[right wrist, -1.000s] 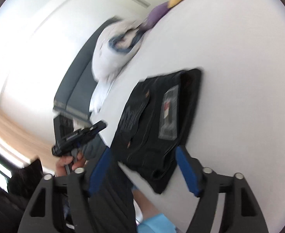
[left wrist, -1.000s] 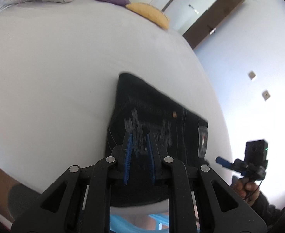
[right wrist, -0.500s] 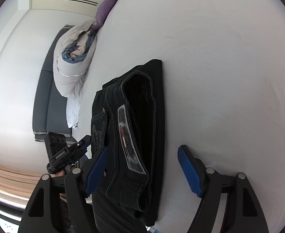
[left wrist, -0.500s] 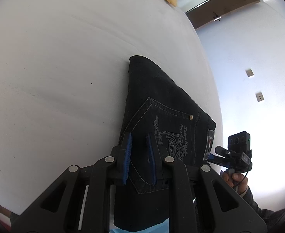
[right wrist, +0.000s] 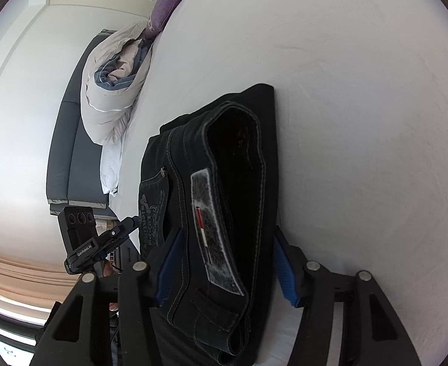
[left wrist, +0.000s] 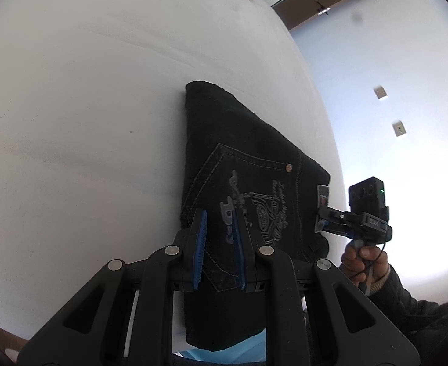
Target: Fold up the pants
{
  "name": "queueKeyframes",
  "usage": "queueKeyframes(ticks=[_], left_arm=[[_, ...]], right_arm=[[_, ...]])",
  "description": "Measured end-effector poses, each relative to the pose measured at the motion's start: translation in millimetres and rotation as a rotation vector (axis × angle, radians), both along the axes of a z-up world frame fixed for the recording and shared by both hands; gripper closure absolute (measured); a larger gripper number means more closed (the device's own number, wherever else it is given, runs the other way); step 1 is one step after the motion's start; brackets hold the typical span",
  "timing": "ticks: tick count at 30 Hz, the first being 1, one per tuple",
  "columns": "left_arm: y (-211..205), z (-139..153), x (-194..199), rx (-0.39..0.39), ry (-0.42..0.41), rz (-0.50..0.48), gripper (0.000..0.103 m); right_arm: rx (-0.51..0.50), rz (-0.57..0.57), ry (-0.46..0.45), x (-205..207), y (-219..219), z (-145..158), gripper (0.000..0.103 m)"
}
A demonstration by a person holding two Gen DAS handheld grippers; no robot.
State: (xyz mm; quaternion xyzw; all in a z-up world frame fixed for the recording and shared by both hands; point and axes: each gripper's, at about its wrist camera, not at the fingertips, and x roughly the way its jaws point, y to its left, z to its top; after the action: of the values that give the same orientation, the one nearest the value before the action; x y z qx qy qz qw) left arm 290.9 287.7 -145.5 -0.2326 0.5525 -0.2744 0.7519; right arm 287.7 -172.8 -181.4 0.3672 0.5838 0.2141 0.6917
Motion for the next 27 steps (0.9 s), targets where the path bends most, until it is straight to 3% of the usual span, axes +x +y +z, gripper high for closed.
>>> queueKeyframes(ticks=[2, 3, 4, 5, 7, 9, 11, 12, 13, 23, 26, 27], left_arm=[[1, 0, 0, -0.013, -0.001, -0.011, 0.079], [2, -2, 1, -0.017, 0.007, -0.010, 0.051], [4, -3, 0, -0.021, 0.013, -0.002, 0.015], [8, -4, -1, -0.031, 0.013, 0.013, 0.009], [12, -6, 0, -0.048, 0.021, 0.008, 0.010], [17, -7, 0, -0.009, 0.014, 0.034, 0.012], [20, -11, 1, -0.015, 0.030, 0.035, 0.033], [20, -14, 2, -0.004, 0.040, 0.031, 0.051], [19, -17, 3, 0.022, 0.051, 0.027, 0.061], [7, -23, 13, 0.041, 0.096, -0.059, 0.062], [-1, -23, 14, 0.062, 0.092, -0.070, 0.065], [-6, -23, 14, 0.074, 0.089, -0.079, 0.071]], right_arm=[[0.004, 0.001, -0.001, -1, -2, -1, 0.045], [0.004, 0.001, -0.001, -1, -1, 0, 0.045], [0.004, 0.000, 0.000, -1, -1, 0, 0.045], [0.005, 0.001, 0.001, -1, -2, 0, 0.045], [0.006, 0.001, 0.001, -1, -2, 0, 0.045], [0.008, 0.001, 0.001, -1, -2, 0, 0.045], [0.012, 0.003, 0.002, -1, -2, 1, 0.045], [0.013, 0.006, 0.003, 0, -1, 1, 0.045], [0.014, 0.007, 0.004, 0, -2, 1, 0.045], [0.031, 0.014, 0.014, 3, -1, -1, 0.047], [0.017, 0.025, 0.015, 4, 2, -1, 0.055], [0.014, 0.029, 0.017, 5, 3, -1, 0.062]])
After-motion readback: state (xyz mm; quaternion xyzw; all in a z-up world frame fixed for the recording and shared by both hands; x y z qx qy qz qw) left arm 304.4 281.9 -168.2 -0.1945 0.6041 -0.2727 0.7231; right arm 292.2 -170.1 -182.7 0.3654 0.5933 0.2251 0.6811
